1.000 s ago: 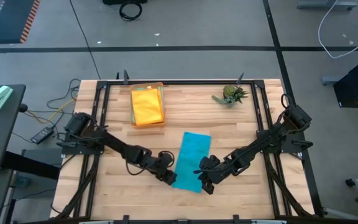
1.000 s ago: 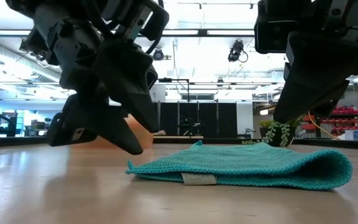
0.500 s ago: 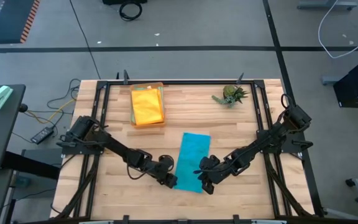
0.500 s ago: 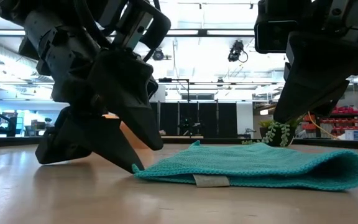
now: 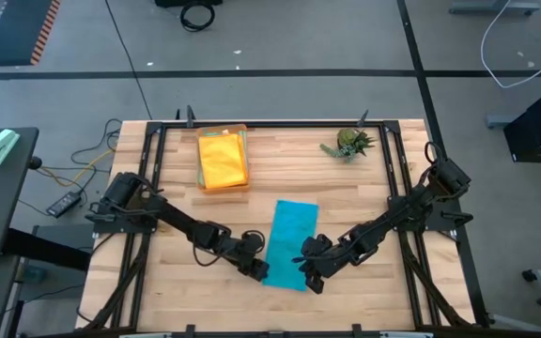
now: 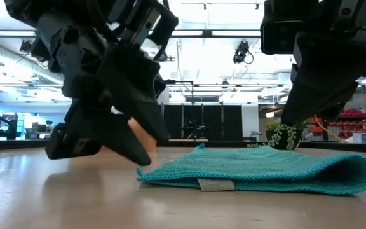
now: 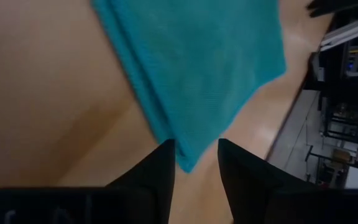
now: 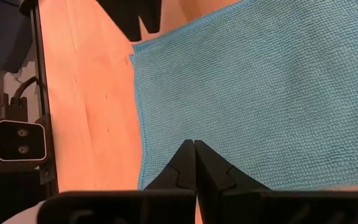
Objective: Fold microfiber towels
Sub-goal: Fold the blue microfiber cloth
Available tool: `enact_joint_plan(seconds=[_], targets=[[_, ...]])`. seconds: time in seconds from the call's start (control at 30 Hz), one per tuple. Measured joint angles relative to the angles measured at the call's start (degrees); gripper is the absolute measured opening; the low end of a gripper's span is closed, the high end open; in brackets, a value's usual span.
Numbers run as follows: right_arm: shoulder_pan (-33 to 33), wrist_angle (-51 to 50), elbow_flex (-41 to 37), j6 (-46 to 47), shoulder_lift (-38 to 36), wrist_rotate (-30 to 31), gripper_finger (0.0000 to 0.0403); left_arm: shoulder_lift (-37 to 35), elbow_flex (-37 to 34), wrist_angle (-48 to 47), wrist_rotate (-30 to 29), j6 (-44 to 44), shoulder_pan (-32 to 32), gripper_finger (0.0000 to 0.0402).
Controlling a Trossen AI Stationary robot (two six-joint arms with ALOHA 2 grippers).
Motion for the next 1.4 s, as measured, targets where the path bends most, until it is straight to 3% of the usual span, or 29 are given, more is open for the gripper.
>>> enact_joint_plan(seconds=[0.63, 1.03, 1.4], targets=[[0.1, 0.0, 0.0, -1.1, 0.0, -0.4, 0.0002, 1.4, 2.6, -3.9, -4.3, -1.5, -2.0, 0.0124], [0.1, -0.3, 0.0, -1.0, 0.0, -0.6, 0.0002, 4.0, 2.8, 1.3, -4.1, -3.7, -2.1, 0.0142], [0.1, -0.6, 0.0, -1.5, 0.0, -1.5, 0.0002, 2.0, 3.5, -1.3, -4.4, -1.1, -1.1, 0.0122]])
